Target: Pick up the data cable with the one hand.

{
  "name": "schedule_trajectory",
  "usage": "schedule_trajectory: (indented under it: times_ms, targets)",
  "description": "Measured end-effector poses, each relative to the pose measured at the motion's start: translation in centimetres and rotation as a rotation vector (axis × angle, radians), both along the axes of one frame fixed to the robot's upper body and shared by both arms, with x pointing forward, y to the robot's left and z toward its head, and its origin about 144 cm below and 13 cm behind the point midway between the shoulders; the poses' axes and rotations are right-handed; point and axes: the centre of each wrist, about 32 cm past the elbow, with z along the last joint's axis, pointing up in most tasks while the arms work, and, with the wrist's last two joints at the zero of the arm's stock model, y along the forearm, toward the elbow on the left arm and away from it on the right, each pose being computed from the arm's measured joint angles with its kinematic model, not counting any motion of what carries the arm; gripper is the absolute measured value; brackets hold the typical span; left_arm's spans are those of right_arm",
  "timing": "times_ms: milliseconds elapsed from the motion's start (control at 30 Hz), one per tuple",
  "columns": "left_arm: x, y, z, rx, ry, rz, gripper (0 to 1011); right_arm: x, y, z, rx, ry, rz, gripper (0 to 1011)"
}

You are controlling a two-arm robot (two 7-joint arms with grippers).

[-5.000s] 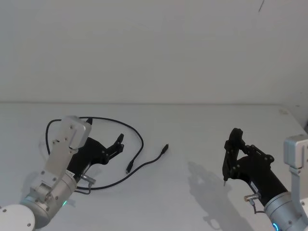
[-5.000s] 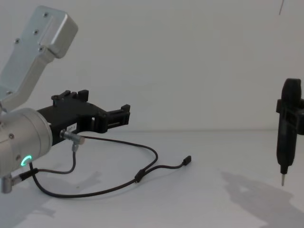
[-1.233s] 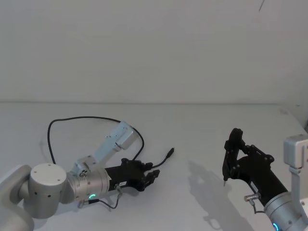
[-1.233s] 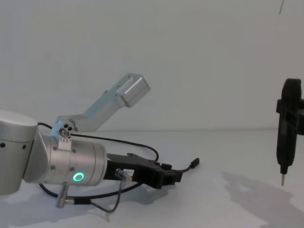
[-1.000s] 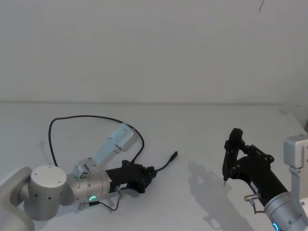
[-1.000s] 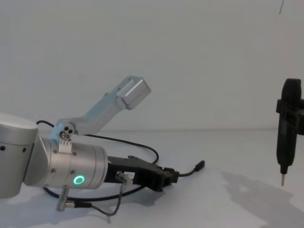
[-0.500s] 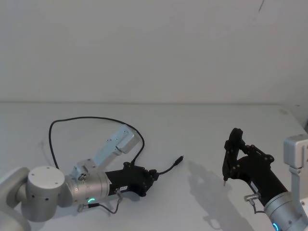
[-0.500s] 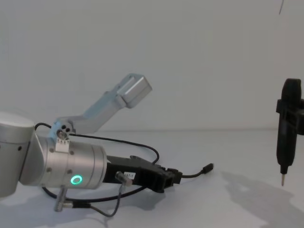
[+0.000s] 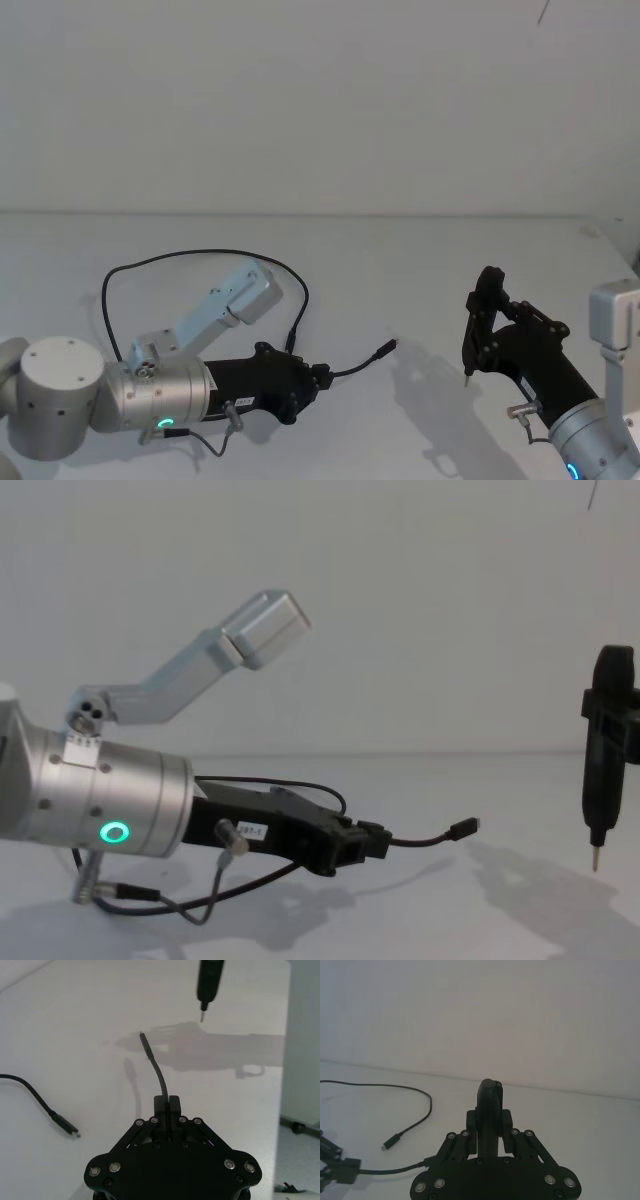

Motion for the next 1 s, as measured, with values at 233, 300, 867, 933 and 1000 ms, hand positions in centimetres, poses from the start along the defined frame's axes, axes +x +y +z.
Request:
schedule_trajectory:
  times_ms: [233,300,867,933,1000]
  targets:
    - [-1.1,0.7,0.9,0.005,-0.003,-0.018,47,0.0,0.0,0.0,0.0,0.0,0.0,279]
    - [-1.4,0.9,1.0,0.006,-0.004,-0.017,47,0.0,0.0,0.0,0.0,0.0,0.0,279]
    - [-2.6,1.6,1.7,0.013,-0.018,-0.007,47,-0.5,0.5,1.4,0.078,0.004,0.093,279]
    - [-2.7,1.6,1.8,0.013,-0.019,-0.006,47,-0.6,0.9,1.8,0.095,0.002,0.113,279]
    - [-2.8,1.7,1.8,0.014,-0.019,-0.006,47,-0.7,1.1,1.9,0.105,0.001,0.126,279]
